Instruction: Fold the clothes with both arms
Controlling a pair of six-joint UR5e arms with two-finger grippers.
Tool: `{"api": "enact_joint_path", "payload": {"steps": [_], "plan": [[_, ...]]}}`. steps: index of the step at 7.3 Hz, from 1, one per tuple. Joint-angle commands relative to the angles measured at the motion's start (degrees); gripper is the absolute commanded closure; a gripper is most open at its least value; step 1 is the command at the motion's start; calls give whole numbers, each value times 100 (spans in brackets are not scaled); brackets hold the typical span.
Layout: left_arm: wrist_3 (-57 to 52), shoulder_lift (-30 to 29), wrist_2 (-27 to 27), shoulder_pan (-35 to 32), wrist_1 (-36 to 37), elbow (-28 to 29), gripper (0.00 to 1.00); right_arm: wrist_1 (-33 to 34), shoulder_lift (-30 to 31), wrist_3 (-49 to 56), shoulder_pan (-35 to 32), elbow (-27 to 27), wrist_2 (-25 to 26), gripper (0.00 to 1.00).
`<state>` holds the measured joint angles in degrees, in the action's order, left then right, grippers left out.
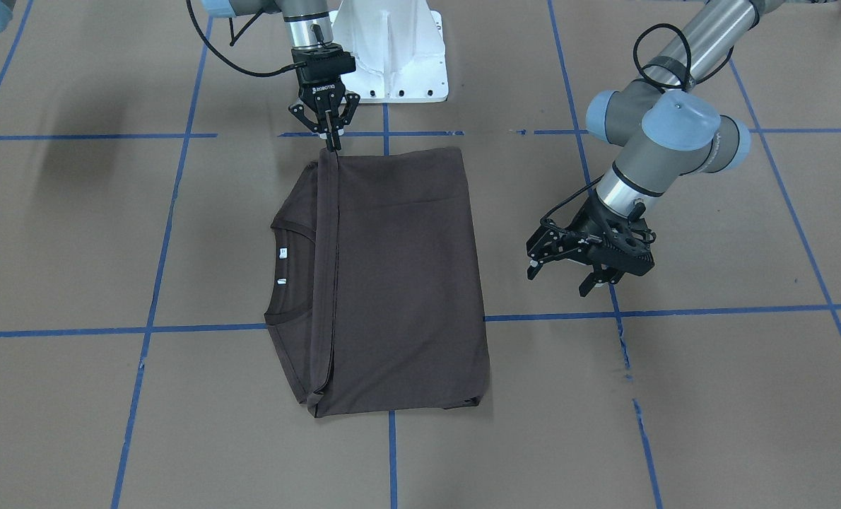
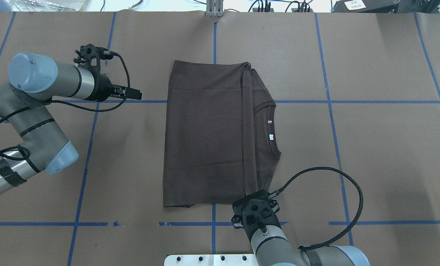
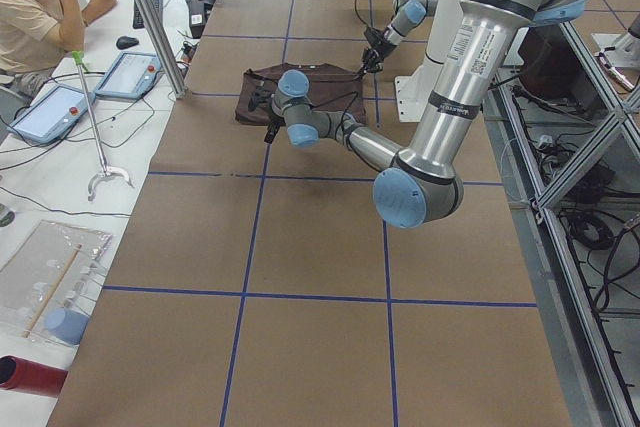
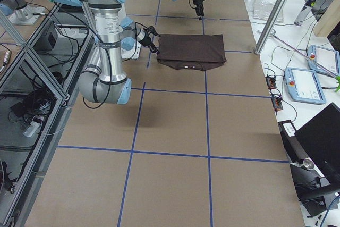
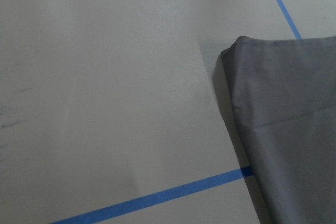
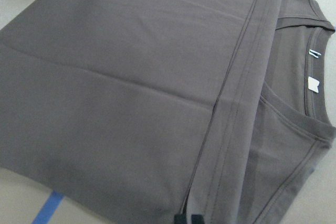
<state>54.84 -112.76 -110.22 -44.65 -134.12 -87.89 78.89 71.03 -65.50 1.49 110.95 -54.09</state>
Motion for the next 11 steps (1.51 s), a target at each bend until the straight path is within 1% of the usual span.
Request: {"api": "enact_joint_path", "payload": {"steps": [1,3,5,6,7,8,9,11], "plan": [[0,0,0,0,0,0,0,3,7,-7,0,-29,4,94],[0,0,0,0,0,0,0,3,-10,-15,-35,14,4,100],[0,0,0,17,0,0,0,12,50,-164,-96,137,4,100],[0,0,9,18,0,9,0,12,356,-765,-97,164,13,100],[0,0,9,18,0,9,0,3,672,-1259,-88,303,56,100],[0,0,9,18,0,17,0,3,884,-1542,-18,374,91,100],[0,0,9,26,0,17,0,3,1017,-1710,87,375,196,100],[0,0,9,26,0,17,0,3,1088,-2088,193,375,302,100]]}}
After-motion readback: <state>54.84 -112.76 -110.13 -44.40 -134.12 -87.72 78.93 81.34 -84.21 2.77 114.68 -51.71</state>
